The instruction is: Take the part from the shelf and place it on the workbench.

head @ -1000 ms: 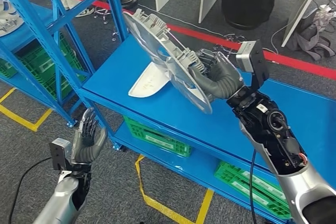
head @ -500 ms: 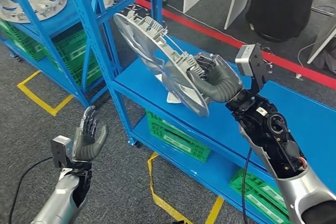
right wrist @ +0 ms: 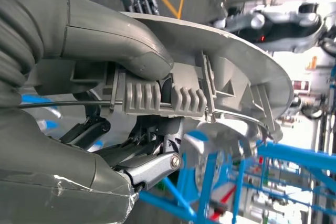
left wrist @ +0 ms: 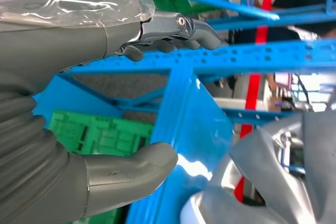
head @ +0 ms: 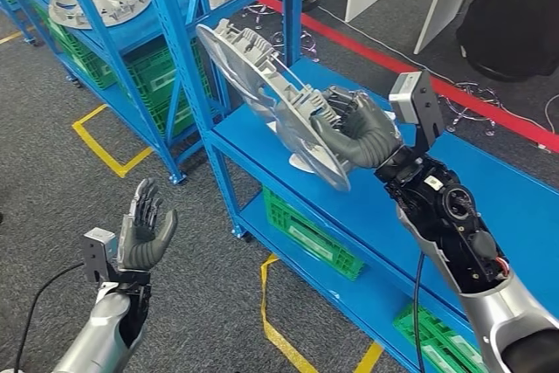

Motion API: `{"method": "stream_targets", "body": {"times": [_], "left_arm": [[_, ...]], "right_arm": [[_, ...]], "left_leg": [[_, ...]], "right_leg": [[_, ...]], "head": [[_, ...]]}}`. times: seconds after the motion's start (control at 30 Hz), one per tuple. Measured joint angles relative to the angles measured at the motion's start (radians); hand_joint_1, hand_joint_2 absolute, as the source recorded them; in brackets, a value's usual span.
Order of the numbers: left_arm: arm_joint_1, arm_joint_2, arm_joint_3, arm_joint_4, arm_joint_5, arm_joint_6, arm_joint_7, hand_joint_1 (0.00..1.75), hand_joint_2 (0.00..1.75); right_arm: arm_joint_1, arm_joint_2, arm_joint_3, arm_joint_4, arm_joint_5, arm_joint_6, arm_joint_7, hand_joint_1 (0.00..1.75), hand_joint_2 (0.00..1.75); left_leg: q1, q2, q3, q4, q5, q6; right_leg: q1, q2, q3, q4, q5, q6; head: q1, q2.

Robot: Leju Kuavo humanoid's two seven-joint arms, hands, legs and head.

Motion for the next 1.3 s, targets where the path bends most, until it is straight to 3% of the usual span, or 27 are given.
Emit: {"method": "stream_targets", "body": {"times": [0.03,0.07,0.13,0.2,0.23,0.3,0.37,0.43,0.5,0.53,0.57,0.63,0.7,0.77,0.83,0.9,0.97,1.03,1.07,1.1,1.2,1.23,1.3], "left_arm": [[0.002,0.000,0.000,0.000,0.000,0.000,0.000,0.00,1.75],[0.003,0.001,0.000,0.000,0.000,0.000,0.000,0.00,1.75],[0.002,0.001,0.000,0.000,0.000,0.000,0.000,0.00,1.75],[-0.001,0.001,0.000,0.000,0.001,0.000,0.000,0.00,1.75],[-0.001,0.001,0.000,0.000,0.001,0.000,0.000,0.00,1.75],[-0.001,0.001,0.000,0.000,0.002,0.000,0.000,0.00,1.75],[-0.001,0.001,0.000,0.000,0.003,0.000,0.000,0.00,1.75],[-0.001,0.000,0.000,-0.001,0.003,-0.001,0.000,0.00,1.75],[0.000,-0.002,0.000,-0.001,0.003,-0.003,0.000,0.00,1.75],[0.001,-0.003,0.000,-0.001,0.003,-0.003,0.000,0.00,1.75],[0.002,-0.004,0.000,-0.001,0.002,-0.003,0.000,0.00,1.75],[0.003,-0.005,0.000,-0.001,0.000,-0.004,0.000,0.00,1.75],[0.001,-0.007,0.000,-0.001,-0.002,-0.007,0.000,0.00,1.75],[0.002,-0.008,0.000,0.000,-0.004,-0.011,0.000,0.00,1.75],[0.005,-0.007,0.000,0.000,-0.004,-0.012,0.000,0.00,1.75],[0.004,-0.007,0.000,-0.001,-0.005,-0.012,0.000,0.00,1.75],[0.001,-0.007,0.000,0.000,-0.006,-0.013,0.000,0.00,1.75],[0.005,-0.007,0.000,0.000,-0.007,-0.013,0.000,0.00,1.75],[0.006,-0.007,0.000,0.000,-0.007,-0.013,0.000,0.00,1.75],[0.007,-0.007,0.000,0.000,-0.007,-0.014,0.000,0.00,1.75],[0.004,-0.007,0.000,0.000,-0.007,-0.014,0.000,0.00,1.75],[0.003,-0.007,0.000,-0.001,-0.007,-0.014,0.000,0.00,1.75],[0.002,-0.008,0.000,-0.001,-0.007,-0.014,0.000,0.00,1.75]], "right_arm": [[0.001,0.001,0.000,0.001,0.000,0.000,0.000,1.75,1.75],[0.001,0.001,0.001,0.001,0.000,0.000,0.000,1.75,1.75],[0.001,0.002,0.001,0.001,0.000,0.001,0.000,1.75,1.75],[0.000,0.002,0.000,0.001,0.000,0.002,-0.001,1.75,1.75],[-0.001,0.002,0.000,0.001,0.000,0.003,-0.002,1.75,1.75],[-0.001,0.002,0.000,0.002,0.000,0.005,-0.002,1.75,1.75],[0.000,0.003,0.000,0.002,0.000,0.008,-0.002,1.75,1.75],[0.001,0.003,0.000,0.002,0.000,0.009,-0.003,1.75,1.75],[0.004,0.003,0.000,0.003,-0.001,0.010,-0.003,1.75,1.75],[0.007,0.003,0.000,0.003,-0.001,0.010,-0.003,1.75,1.75],[0.011,0.003,0.000,0.003,-0.001,0.010,-0.003,1.75,1.75],[0.015,0.003,0.000,0.003,-0.002,0.010,-0.002,1.75,1.75],[0.015,0.003,0.000,0.003,-0.006,0.009,-0.001,1.75,1.75],[0.014,0.003,0.000,0.003,-0.012,0.009,0.000,1.75,1.75],[0.014,0.003,0.000,0.002,-0.015,0.008,0.000,1.75,1.75],[0.013,0.004,0.000,0.001,-0.016,0.007,0.000,1.75,1.75],[0.013,0.005,0.000,0.000,-0.016,0.005,0.000,1.75,1.75],[0.016,0.005,0.000,0.000,-0.016,0.003,0.000,1.75,1.75],[0.017,0.005,0.000,0.000,-0.016,0.003,0.000,1.75,1.75],[0.018,0.006,0.000,0.000,-0.016,0.003,0.000,1.75,1.75],[0.017,0.006,0.000,0.000,-0.016,0.003,0.000,1.75,1.75],[0.017,0.006,0.000,-0.001,-0.016,0.003,0.000,1.75,1.75],[0.017,0.006,0.000,-0.002,-0.016,0.003,0.001,1.75,1.75]], "left_leg": [[0.002,0.004,-0.019,0.032,-0.004,-0.001],[0.003,0.007,-0.017,0.024,0.010,-0.001],[0.003,0.022,0.047,-0.101,0.074,0.002],[-0.004,0.046,0.117,-0.233,0.117,0.012],[-0.007,0.052,0.133,-0.264,0.122,0.018],[-0.011,0.038,0.136,-0.273,0.120,0.032],[-0.008,0.025,0.142,-0.277,0.120,0.044],[-0.005,0.011,0.150,-0.281,0.119,0.054],[-0.007,-0.005,0.154,-0.281,0.117,0.059],[-0.009,-0.015,0.155,-0.280,0.116,0.060],[-0.010,-0.026,0.158,-0.280,0.115,0.061],[-0.011,-0.048,0.165,-0.279,0.112,0.060],[-0.011,-0.067,0.165,-0.276,0.110,0.056],[-0.009,-0.083,0.156,-0.275,0.113,0.047],[-0.007,-0.090,0.149,-0.275,0.116,0.035],[-0.010,-0.057,0.131,-0.238,0.093,0.023],[-0.007,-0.012,0.070,-0.118,0.035,0.011],[0.001,0.002,0.004,0.007,-0.006,0.002],[0.003,0.004,-0.007,0.023,-0.002,-0.001],[0.006,0.007,0.006,-0.007,0.020,-0.003],[0.007,0.040,0.116,-0.220,0.106,0.001],[0.004,0.047,0.138,-0.260,0.116,0.007],[-0.004,0.038,0.145,-0.276,0.117,0.024]], "right_leg": [[0.000,-0.009,0.000,0.000,-0.001,0.000],[0.000,-0.018,0.000,0.000,-0.002,0.000],[0.000,-0.033,0.004,0.000,-0.006,0.005],[0.007,-0.046,0.007,0.001,-0.012,0.014],[0.010,-0.051,0.008,0.001,-0.015,0.019],[0.011,-0.063,0.013,-0.002,-0.020,0.029],[0.006,-0.051,0.008,0.016,-0.038,0.039],[0.004,-0.019,-0.035,0.114,-0.091,0.042],[0.006,0.000,-0.106,0.259,-0.146,0.042],[0.007,0.003,-0.132,0.302,-0.151,0.041],[0.007,0.005,-0.140,0.306,-0.137,0.040],[0.007,0.015,-0.100,0.198,-0.060,0.032],[0.007,0.045,-0.042,0.067,-0.002,0.023],[0.009,0.062,-0.017,0.016,0.002,0.019],[0.008,0.048,-0.009,0.002,0.002,0.014],[0.004,0.030,0.000,-0.009,0.007,0.006],[0.006,0.012,0.004,-0.013,0.008,0.000],[0.007,-0.007,0.003,-0.013,0.007,-0.003],[0.006,-0.016,0.003,-0.013,0.006,-0.002],[0.006,-0.024,0.004,-0.013,0.005,-0.001],[0.007,-0.044,0.008,-0.010,-0.003,0.012],[0.010,-0.049,0.009,-0.009,-0.006,0.017],[0.011,-0.058,0.012,-0.010,-0.010,0.029]], "head": [[-0.004,0.000],[-0.008,0.000],[-0.014,0.000],[-0.015,0.000],[-0.013,0.000],[-0.008,0.000],[-0.003,0.000],[0.006,0.000],[0.018,0.000],[0.021,0.000],[0.024,0.000],[0.029,0.000],[0.032,0.000],[0.033,0.000],[0.035,0.000],[0.024,0.000],[0.011,0.000],[0.002,0.000],[-0.003,0.000],[-0.007,0.000],[-0.013,0.000],[-0.012,0.000],[-0.007,0.000]]}}
